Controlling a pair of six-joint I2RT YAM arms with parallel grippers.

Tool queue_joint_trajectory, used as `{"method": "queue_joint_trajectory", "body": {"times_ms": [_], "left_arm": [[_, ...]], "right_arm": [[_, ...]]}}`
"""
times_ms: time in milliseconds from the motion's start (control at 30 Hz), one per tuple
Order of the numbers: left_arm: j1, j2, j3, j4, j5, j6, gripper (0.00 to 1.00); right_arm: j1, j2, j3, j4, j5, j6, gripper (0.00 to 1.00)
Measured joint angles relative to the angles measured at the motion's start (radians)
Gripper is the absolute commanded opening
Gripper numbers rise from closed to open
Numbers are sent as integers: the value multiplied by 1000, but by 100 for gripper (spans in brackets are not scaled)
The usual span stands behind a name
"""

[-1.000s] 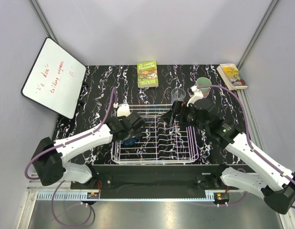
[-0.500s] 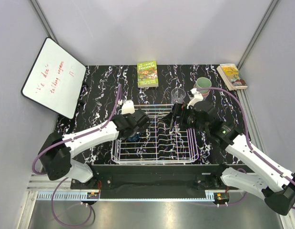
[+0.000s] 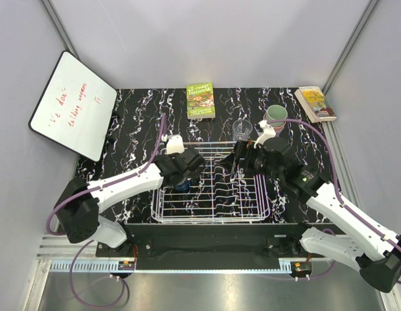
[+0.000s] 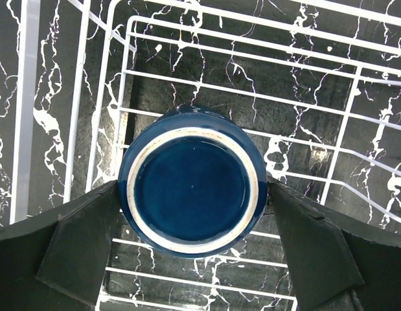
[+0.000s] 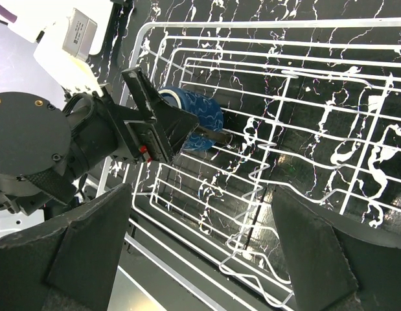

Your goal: Unload the cups from the dish rack

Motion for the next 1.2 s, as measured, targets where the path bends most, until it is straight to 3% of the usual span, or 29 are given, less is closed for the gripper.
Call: {"method": "queue_joint_trajectory", "body": {"times_ms": [167,267,433,467,533,567,1000,1200], "left_arm": [[3,50,36,10,2,-26,99],[10,98,69,39,6,-42,94],[13,138,85,92,6,-54,71],[13,138,84,99,6,-54,50],[13,137,79,112,6,-54,28],[13,136,75,118,6,-54,0],[-16,88,38,147,17,-23,0],[-71,-10,-15,102,122,55,0]], "right_arm": [[0,0,-1,0,-7,0,96],[0,-1,-2,0,-12,1,96],[0,-7,-5,0,-14,1,95],[0,-8,-6,0,-14,2,95],[0,-9,-6,0,-14,3,95],[0,-9,-6,0,-14,3,95],[0,-20,-6,0,-15,11,93],[0,-51,-6,0,-11,10,94]]}}
